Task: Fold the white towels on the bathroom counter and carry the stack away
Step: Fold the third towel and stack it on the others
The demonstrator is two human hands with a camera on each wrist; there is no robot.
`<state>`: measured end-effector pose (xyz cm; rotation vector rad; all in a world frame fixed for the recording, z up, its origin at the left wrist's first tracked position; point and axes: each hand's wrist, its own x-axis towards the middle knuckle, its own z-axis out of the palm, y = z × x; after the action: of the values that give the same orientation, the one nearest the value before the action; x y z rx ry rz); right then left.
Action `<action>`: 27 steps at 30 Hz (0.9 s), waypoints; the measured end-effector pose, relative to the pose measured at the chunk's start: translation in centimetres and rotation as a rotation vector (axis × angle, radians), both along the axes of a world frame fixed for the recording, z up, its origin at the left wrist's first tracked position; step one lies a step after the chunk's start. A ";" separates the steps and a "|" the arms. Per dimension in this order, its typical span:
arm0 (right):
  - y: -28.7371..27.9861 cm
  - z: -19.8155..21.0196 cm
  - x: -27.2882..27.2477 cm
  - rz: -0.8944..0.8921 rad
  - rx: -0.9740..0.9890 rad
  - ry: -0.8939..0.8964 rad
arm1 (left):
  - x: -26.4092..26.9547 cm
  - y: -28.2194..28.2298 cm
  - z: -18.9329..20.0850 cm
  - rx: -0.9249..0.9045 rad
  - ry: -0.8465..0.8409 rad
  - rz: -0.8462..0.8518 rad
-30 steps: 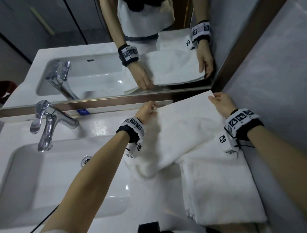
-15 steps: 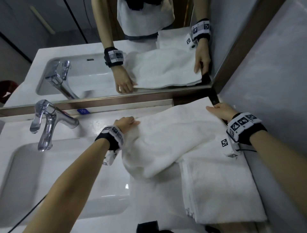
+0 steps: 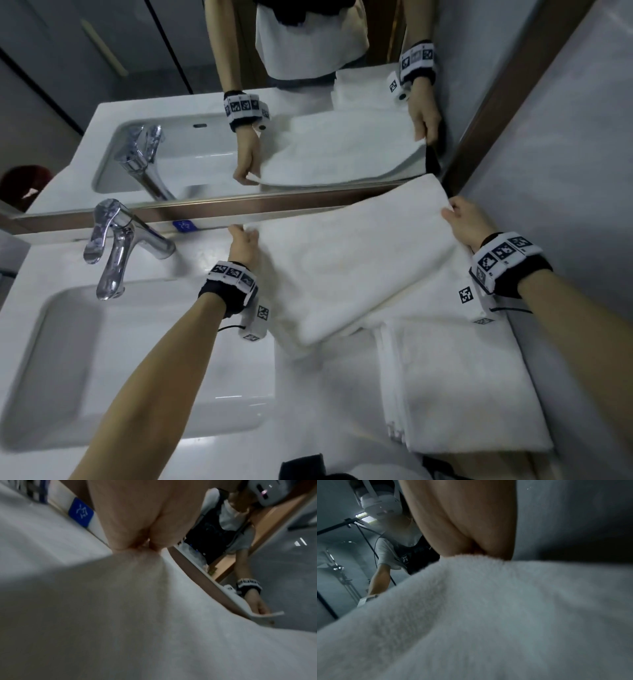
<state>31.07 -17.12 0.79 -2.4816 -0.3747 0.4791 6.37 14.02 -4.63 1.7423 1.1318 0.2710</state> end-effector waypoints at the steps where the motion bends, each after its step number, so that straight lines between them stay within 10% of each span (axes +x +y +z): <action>1: 0.2 0.2 0.0 -0.010 0.020 -0.006 | 0.4 -0.3 0.3 -0.003 -0.042 0.056; 13: -3.3 -0.8 -1.6 -0.200 0.022 0.480 | -4.1 -2.9 -1.2 -0.430 0.236 -0.096; 27: -2.5 -0.3 -3.5 -0.147 0.028 0.070 | -3.5 -3.9 -0.1 -0.151 0.250 0.079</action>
<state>27.58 -19.61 0.53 -2.4359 -0.1683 0.4951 2.82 10.15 -4.73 1.6310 1.3664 0.0133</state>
